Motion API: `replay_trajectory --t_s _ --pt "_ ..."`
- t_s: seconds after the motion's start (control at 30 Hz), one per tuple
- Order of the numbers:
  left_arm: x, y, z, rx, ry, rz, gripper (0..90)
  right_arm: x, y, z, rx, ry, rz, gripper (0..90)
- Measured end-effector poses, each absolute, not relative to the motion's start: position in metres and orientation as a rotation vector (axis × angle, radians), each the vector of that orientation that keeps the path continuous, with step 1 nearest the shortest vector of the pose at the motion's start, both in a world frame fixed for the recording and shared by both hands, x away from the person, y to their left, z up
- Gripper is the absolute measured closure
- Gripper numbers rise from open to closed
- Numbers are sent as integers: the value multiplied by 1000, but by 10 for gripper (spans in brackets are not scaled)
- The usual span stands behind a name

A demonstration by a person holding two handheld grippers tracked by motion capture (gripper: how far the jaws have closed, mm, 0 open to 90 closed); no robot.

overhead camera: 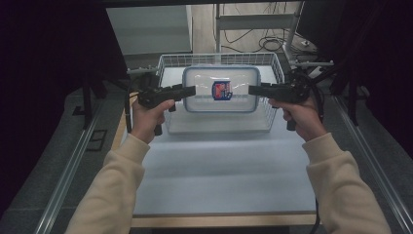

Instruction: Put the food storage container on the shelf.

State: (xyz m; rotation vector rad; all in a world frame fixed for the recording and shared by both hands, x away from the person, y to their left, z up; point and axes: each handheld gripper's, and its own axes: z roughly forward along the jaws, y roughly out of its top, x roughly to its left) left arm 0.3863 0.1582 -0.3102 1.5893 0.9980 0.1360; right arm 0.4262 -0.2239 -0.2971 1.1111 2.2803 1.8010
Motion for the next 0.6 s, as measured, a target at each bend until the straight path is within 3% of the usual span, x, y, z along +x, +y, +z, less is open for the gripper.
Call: replay_trajectory --t_s 0.6 --pt "449 159 -324 1580 1079 24 474 488 -224 -309 1293 2310 1784 484"
